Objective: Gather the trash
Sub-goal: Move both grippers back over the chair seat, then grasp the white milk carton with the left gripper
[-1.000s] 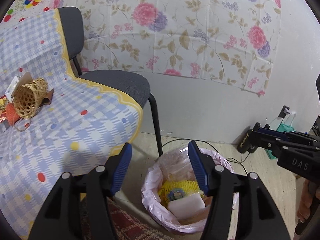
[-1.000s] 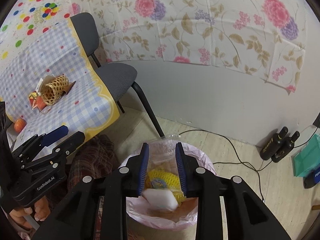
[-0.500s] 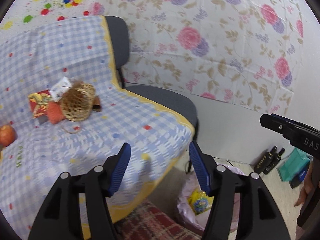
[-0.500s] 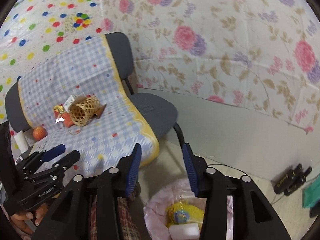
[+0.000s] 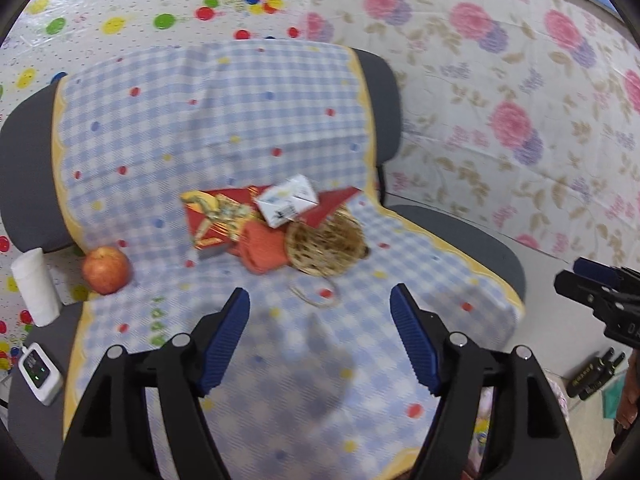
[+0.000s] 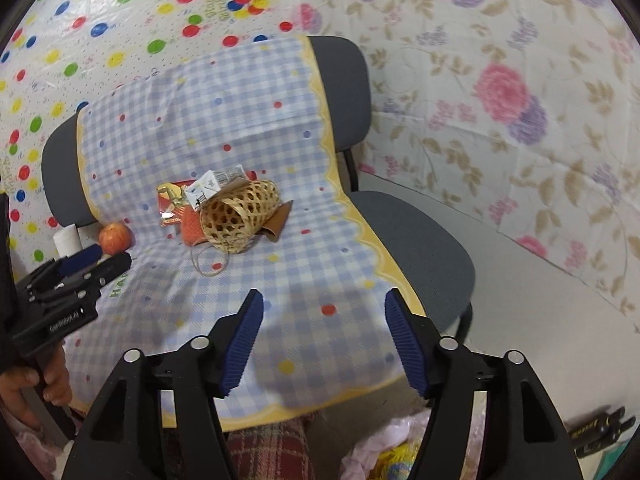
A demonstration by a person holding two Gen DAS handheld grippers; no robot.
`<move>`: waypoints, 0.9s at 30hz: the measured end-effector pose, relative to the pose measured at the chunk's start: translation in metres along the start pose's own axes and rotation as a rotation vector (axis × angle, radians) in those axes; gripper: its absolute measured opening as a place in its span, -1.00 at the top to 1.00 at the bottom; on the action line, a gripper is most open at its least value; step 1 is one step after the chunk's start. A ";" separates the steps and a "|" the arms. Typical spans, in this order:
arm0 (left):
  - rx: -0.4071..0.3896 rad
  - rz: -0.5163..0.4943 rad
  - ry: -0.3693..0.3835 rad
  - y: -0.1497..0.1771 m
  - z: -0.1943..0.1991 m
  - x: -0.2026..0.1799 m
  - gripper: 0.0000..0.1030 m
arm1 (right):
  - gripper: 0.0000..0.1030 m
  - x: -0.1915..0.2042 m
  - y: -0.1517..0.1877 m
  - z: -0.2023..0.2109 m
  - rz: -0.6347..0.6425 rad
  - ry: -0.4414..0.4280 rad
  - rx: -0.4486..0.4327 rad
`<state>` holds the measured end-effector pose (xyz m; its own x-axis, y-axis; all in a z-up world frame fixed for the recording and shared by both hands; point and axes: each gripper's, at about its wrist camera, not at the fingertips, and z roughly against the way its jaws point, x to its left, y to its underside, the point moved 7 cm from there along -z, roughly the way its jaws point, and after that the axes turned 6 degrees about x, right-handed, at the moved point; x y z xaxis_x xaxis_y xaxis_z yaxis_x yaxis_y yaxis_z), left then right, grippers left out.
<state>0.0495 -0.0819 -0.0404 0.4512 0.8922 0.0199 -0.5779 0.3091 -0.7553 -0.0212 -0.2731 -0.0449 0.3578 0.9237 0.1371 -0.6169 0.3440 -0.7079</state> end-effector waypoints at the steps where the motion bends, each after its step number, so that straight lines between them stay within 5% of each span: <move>1: -0.003 0.010 -0.017 -0.006 -0.003 0.009 -0.40 | -0.30 0.005 -0.007 -0.005 0.015 0.002 -0.002; 12: 0.062 0.066 -0.043 -0.063 -0.065 0.045 -0.74 | -0.30 0.015 -0.070 -0.048 0.046 0.042 -0.026; 27: 0.184 0.139 -0.014 -0.103 -0.171 0.037 -0.77 | -0.42 -0.007 -0.099 -0.103 -0.004 0.052 0.015</move>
<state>0.2423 -0.1368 -0.0741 0.3502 0.9344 -0.0658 -0.7487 0.2370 -0.6191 0.1094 -0.3314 -0.0474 0.3960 0.9123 0.1041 -0.6253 0.3509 -0.6970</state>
